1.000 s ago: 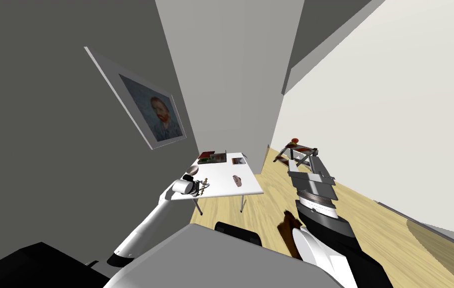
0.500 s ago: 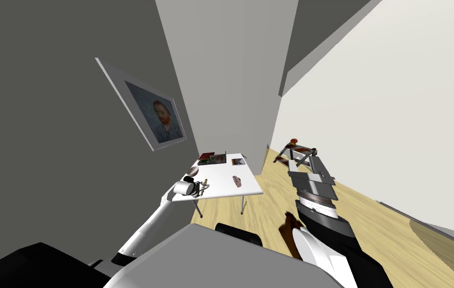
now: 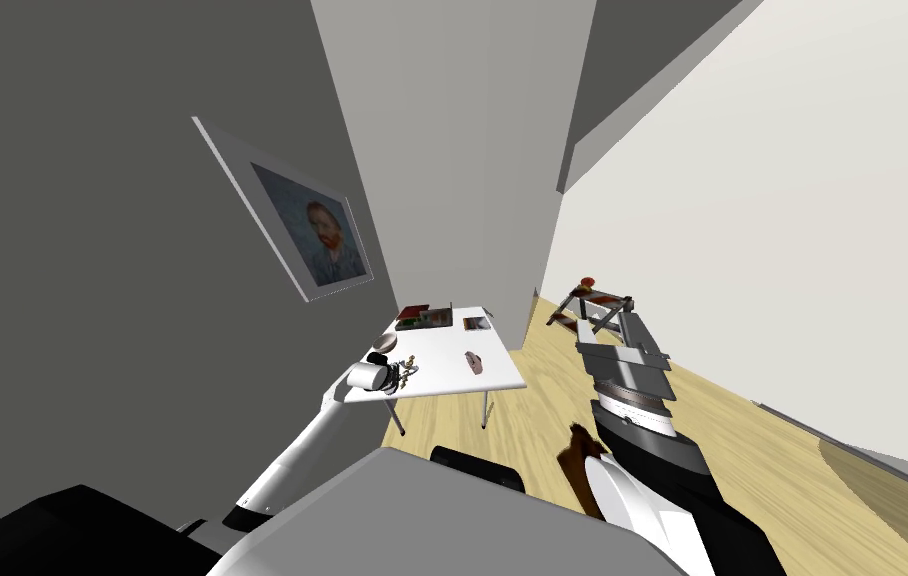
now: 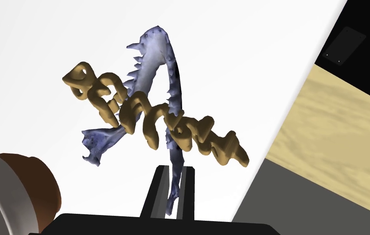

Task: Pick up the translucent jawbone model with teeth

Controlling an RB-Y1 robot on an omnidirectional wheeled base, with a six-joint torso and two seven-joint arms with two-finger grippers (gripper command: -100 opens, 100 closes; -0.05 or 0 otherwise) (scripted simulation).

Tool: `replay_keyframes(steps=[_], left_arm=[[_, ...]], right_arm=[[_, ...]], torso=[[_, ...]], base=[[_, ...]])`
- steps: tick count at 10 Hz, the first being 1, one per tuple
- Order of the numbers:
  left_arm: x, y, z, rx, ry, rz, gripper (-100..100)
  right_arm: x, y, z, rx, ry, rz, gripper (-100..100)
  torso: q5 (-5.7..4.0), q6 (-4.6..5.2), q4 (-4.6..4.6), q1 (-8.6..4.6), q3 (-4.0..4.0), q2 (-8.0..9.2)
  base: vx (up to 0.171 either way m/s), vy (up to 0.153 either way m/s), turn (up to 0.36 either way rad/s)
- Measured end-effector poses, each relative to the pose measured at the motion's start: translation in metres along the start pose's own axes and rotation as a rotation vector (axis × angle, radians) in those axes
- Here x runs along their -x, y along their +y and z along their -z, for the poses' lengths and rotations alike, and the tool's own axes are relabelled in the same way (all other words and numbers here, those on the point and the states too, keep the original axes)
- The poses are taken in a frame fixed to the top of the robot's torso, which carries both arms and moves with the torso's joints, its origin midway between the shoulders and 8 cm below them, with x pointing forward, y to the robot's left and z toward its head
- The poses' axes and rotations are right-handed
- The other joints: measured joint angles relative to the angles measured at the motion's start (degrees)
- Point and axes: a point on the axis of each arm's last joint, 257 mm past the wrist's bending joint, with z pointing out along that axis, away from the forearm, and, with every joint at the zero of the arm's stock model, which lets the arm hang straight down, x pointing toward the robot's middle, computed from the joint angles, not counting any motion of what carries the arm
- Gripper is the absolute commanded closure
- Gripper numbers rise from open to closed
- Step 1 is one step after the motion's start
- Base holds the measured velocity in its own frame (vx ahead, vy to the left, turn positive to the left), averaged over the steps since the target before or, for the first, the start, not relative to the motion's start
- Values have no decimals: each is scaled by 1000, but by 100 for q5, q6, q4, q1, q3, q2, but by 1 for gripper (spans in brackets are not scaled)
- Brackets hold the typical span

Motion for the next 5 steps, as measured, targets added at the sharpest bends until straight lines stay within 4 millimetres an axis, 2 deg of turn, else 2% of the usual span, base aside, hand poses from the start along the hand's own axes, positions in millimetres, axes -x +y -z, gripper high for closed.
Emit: replay_keyframes(steps=[1,4,5], left_arm=[[0,0,0,0,0,0,100],[-3,-4,12,1,2,-4,100],[-3,-4,12,2,2,-4,0]], right_arm=[[0,0,0,0,0,0,0],[0,0,0,0,0,0,0],[0,0,0,0,0,0,0]], torso=[[0,0,0,0,0,0],[-4,-1,4,-8,8,12],[-2,-1,3,-5,6,9]], base=[[-7,-6,22],[-11,-6,14],[0,0,0]])
